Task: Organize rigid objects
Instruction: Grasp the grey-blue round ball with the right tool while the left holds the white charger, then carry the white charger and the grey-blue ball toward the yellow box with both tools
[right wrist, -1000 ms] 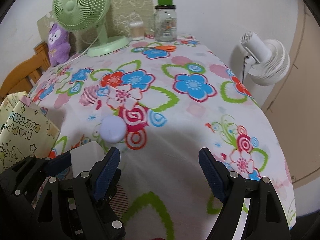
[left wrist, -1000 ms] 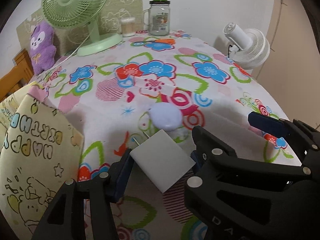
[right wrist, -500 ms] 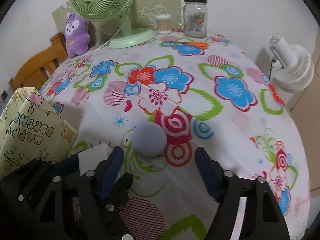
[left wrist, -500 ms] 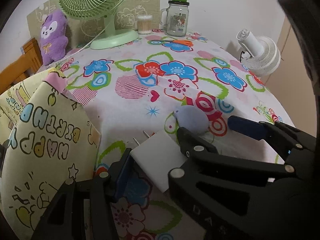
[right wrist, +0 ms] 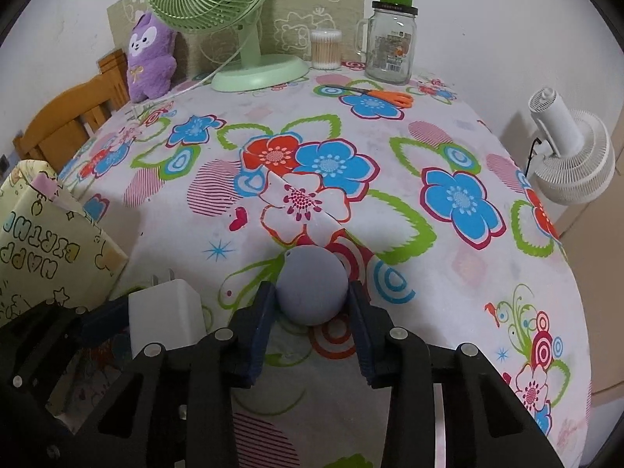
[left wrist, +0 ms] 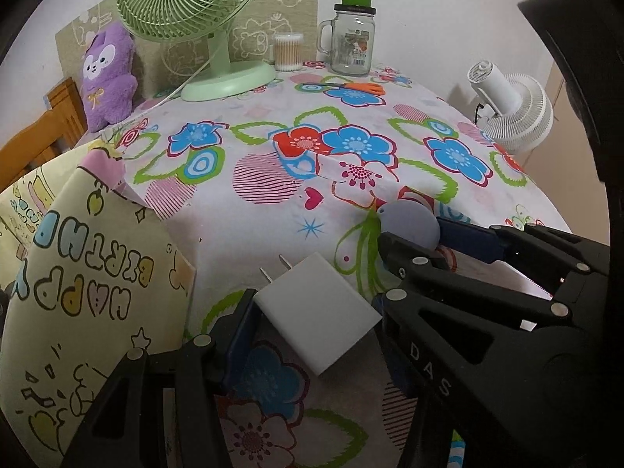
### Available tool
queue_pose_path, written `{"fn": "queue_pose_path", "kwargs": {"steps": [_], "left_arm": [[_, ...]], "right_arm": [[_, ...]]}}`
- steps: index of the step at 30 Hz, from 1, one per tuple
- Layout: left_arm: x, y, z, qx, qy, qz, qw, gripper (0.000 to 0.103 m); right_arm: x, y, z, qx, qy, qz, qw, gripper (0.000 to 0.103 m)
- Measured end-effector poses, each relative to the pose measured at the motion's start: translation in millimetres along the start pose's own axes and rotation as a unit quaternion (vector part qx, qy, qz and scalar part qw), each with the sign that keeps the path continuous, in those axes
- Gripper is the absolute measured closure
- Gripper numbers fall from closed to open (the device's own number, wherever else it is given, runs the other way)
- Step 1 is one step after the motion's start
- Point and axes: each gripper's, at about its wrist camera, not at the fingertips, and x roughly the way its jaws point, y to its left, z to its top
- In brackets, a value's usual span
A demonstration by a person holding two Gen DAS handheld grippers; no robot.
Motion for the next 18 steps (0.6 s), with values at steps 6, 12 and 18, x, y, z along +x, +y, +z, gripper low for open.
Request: {"fn": "queue_pose_path", "kwargs": {"steps": [6,12,18], "left_arm": [[-2,-4,-1,0.012,0.003,-0.003,0.9999,0.043],[-7,-12,-5,0.027,0.005,-0.014,0.9995,0.043],[-19,-20,-9,0.040,-0.002,-0.021,0.9990,0.043]], "right_arm": [[-4,-2,-4,0.011,-0.001,-0.006,1.000,0.063],[-14,-8,-13,0.026,-0.002,-0.019,0.999,0.063],[-29,-11,-21,0.039,-0.008,-0.031,0.999,0.063]]}}
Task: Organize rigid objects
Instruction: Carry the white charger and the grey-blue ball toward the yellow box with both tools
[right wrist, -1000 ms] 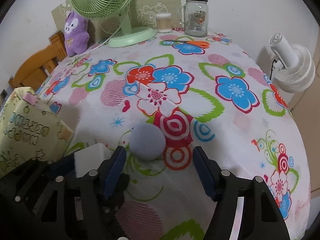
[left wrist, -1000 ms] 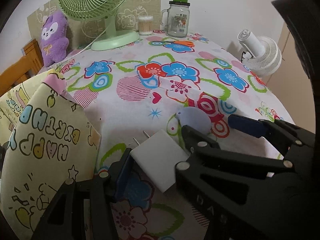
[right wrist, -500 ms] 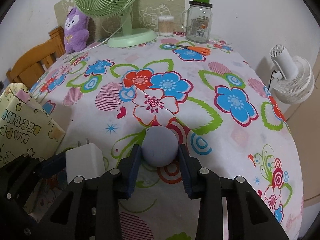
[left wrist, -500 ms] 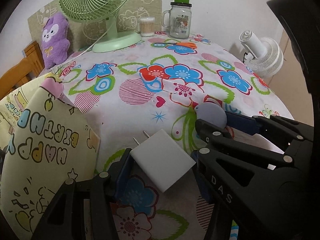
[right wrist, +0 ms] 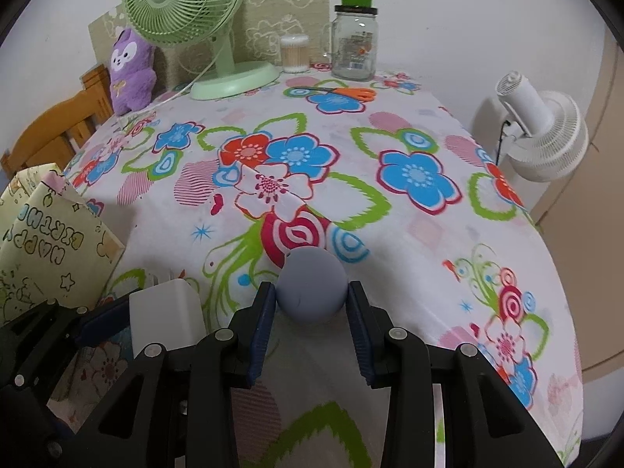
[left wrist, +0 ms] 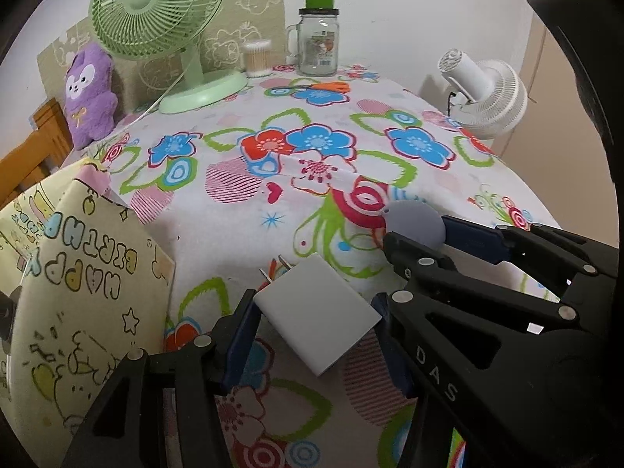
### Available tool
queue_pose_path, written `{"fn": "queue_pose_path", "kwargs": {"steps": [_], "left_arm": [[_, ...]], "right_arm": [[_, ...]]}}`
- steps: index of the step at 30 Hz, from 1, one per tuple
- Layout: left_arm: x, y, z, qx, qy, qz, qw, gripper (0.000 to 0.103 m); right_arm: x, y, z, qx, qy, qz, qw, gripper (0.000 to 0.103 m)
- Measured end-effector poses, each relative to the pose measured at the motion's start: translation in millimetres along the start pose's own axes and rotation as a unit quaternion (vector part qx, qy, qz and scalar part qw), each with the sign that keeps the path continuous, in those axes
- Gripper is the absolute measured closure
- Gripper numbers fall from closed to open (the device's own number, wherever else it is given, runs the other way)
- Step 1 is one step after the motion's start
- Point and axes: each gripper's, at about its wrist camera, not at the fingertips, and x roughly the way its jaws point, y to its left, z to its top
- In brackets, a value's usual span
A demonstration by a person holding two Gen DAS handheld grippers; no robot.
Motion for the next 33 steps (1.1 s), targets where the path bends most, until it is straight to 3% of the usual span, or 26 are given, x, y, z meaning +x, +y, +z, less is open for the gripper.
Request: {"fn": "queue_pose_path", "kwargs": {"steps": [33], "left_arm": [[-77,-24,-27,0.053,-0.038,-0.012,0.9978,0.043]], "right_arm": [[-100,4,-39,0.025,-0.053,-0.053,0.997,0.063]]}}
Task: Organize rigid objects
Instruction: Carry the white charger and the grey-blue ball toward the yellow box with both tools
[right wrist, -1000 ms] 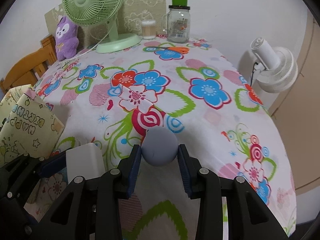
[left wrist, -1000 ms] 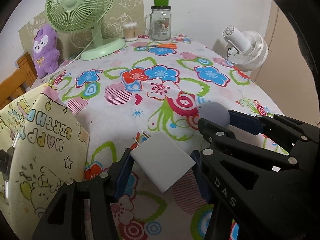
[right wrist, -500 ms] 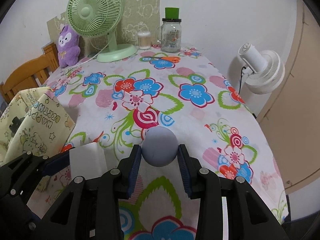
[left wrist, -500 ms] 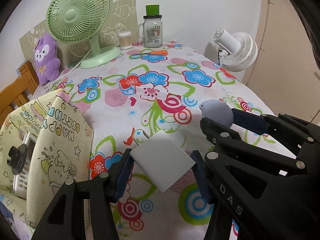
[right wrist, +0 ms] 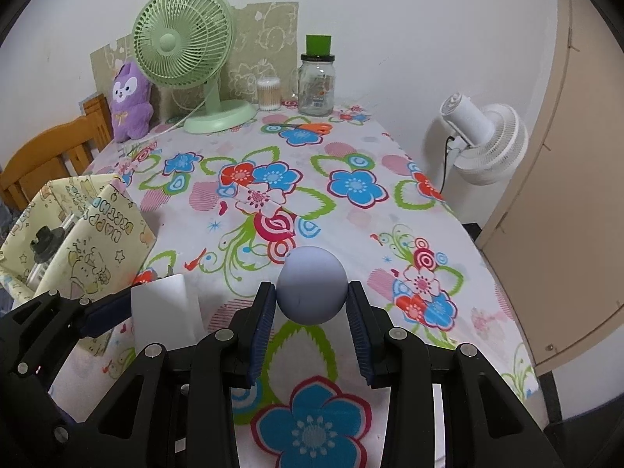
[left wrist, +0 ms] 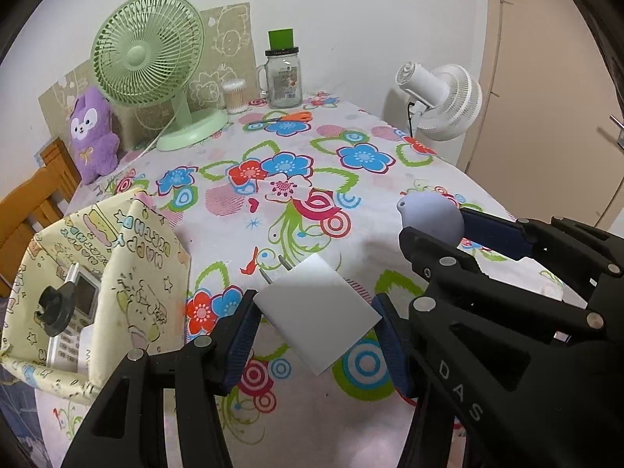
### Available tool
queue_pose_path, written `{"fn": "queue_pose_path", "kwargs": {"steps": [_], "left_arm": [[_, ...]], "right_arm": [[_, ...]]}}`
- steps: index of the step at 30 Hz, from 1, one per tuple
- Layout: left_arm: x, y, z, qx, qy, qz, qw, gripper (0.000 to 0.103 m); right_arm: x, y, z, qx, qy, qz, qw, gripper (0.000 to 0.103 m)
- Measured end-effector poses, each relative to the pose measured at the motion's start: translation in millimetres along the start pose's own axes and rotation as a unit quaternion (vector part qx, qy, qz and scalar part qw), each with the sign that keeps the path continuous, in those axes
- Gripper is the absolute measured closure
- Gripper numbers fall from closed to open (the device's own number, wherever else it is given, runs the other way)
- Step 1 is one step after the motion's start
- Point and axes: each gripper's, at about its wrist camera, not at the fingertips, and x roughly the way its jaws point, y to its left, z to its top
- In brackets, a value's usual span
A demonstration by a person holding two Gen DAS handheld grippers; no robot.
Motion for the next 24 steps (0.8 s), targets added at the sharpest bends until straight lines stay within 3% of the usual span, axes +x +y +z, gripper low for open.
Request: {"fn": "queue_pose_path", "kwargs": {"steps": [24], "left_arm": [[-54,7,-1,0.023,-0.021,-0.002,0.9995,0.043]], "right_arm": [[-58,13,-2,0.017,-0.018,-0.008,1.000,0.063]]}}
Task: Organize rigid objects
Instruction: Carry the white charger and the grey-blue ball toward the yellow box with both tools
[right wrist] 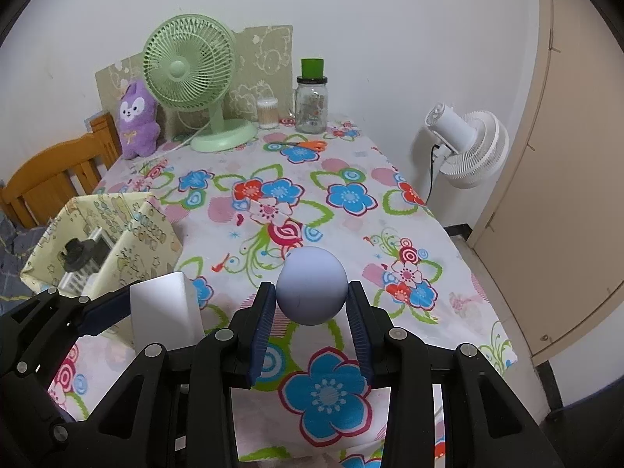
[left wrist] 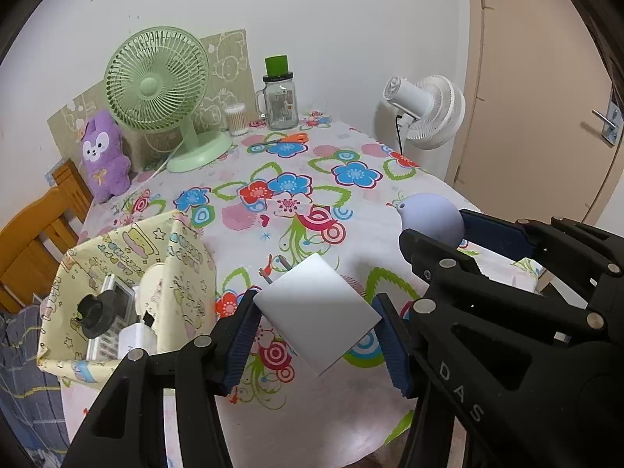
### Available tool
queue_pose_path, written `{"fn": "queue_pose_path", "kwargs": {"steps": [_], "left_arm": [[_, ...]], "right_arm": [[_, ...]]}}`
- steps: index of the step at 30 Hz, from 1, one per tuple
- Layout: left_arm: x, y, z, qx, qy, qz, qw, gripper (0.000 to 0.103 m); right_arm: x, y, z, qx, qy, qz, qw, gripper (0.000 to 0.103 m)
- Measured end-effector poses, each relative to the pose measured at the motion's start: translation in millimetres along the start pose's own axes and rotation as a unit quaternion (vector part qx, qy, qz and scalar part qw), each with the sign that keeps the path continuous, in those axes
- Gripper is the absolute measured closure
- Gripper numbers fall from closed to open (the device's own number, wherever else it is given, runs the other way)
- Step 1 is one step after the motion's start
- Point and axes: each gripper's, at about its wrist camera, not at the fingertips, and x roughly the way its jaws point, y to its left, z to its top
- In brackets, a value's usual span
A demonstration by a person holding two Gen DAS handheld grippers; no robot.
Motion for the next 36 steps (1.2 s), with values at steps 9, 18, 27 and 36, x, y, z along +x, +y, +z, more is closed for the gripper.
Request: {"fn": "queue_pose_path", "kwargs": {"steps": [9,18,27,36], "left_arm": [[-15,16,2,0.002,-0.007,0.005,1.0000,0.043],[-22,38,4,0.002,-0.011,0.012,0.9999,0.043],[-22,70,2,-0.012,-0.010,0.022,0.9996,0.043],[-17,102,-2,-0.033,-0.003,0.038,0.9987,0.043]], "right_arm": [[-12,17,8,-0.004,-0.010,0.007,1.000,0.063],[-15,39,16,-0.005,-0.014,0.012,1.000,0.063],[-9,70,26,-0.019,-0.014,0.022,0.999,0.063],[3,101,33,-0.035,-0.008,0.043,0.998,0.063]]}}
